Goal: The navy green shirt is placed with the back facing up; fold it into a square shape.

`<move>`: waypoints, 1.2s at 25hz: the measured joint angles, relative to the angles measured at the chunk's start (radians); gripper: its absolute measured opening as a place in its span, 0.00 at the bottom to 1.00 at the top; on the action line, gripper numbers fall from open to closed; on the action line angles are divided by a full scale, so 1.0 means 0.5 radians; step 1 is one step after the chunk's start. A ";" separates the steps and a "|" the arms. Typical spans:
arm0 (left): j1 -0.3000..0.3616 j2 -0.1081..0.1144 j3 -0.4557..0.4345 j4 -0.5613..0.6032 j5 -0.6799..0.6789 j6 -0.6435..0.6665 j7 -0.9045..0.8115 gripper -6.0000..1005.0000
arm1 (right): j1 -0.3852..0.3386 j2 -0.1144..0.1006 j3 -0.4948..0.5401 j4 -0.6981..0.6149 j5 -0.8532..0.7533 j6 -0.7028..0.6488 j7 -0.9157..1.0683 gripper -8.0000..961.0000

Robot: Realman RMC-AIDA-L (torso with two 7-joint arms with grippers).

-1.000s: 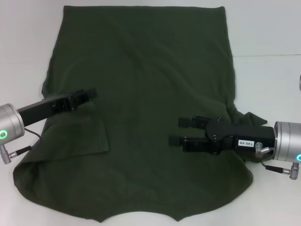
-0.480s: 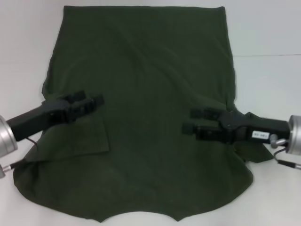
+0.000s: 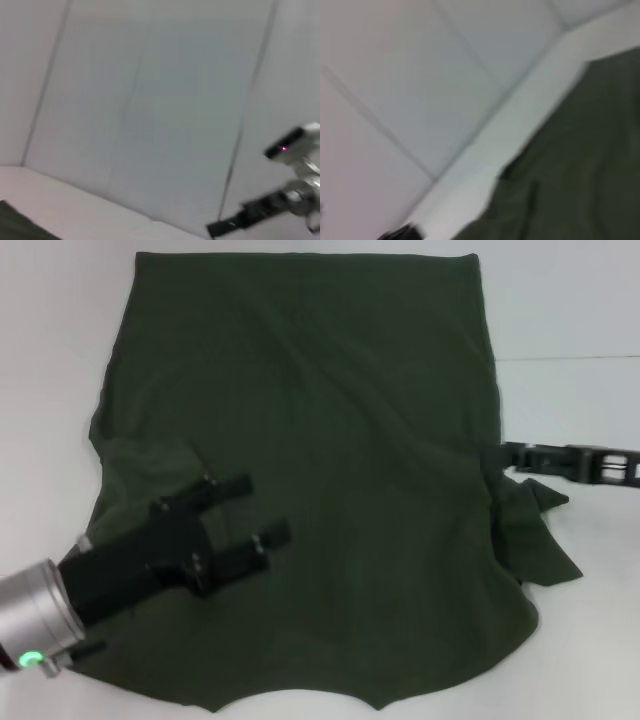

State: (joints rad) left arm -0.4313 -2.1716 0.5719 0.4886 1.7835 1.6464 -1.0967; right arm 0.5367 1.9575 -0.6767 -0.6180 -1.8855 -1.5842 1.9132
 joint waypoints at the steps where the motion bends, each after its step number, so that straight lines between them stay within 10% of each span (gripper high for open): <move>1: 0.000 -0.002 0.023 -0.025 0.001 0.000 0.057 0.83 | -0.008 -0.023 0.002 -0.001 -0.013 0.031 0.060 0.98; 11: -0.025 -0.007 0.170 -0.153 0.127 -0.137 0.374 0.83 | -0.067 -0.101 0.008 -0.004 -0.225 0.308 0.384 0.98; 30: -0.053 -0.001 0.172 -0.175 0.182 -0.172 0.386 0.83 | -0.081 0.025 -0.013 0.088 -0.361 0.673 0.320 0.98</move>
State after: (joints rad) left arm -0.4579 -2.1721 0.6581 0.4012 1.8743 1.5603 -0.9037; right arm 0.4962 1.9701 -0.6833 -0.5740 -2.0661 -1.2475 2.0734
